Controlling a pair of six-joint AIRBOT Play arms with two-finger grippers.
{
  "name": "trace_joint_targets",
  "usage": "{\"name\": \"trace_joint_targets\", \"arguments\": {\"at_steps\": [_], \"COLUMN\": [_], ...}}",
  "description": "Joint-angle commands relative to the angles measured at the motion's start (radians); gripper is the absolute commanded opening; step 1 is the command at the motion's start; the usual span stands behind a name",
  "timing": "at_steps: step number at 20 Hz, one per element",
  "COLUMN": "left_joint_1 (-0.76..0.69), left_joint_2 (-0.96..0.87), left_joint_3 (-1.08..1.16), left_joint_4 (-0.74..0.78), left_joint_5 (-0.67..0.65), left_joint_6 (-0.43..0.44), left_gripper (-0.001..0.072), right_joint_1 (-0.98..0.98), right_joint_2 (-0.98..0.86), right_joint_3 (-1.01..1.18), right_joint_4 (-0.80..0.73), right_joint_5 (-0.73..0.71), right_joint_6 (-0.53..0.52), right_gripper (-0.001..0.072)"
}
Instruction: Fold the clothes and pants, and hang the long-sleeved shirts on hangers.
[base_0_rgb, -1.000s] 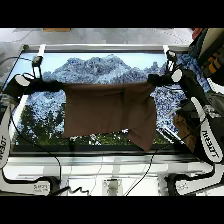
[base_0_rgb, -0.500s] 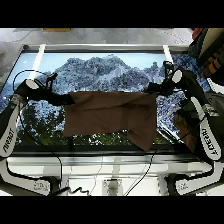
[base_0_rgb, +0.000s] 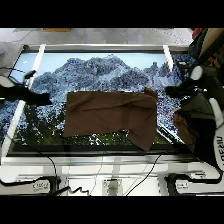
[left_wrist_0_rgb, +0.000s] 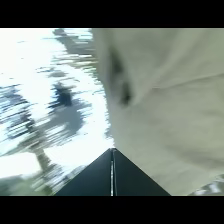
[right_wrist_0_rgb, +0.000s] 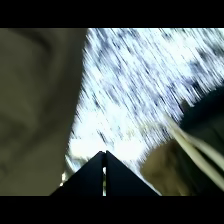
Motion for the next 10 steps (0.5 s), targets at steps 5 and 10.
{"name": "trace_joint_targets", "arguments": {"at_steps": [5, 10], "left_joint_1": [0.228, 0.23], "left_joint_2": [0.283, 0.283], "left_joint_3": [-0.155, -0.283], "left_joint_4": [0.127, -0.032], "left_joint_5": [0.02, 0.044], "left_joint_6": [-0.011, -0.011], "left_gripper": [0.002, 0.002], "right_joint_1": [-0.28, -0.296], "right_joint_2": [0.29, 0.32], "right_joint_3": [-0.546, -0.944], "right_joint_4": [0.465, 0.595], "right_joint_5": [0.121, -0.146], "right_joint_6": [-0.346, -0.28], "right_gripper": [0.0023, 0.036]}}
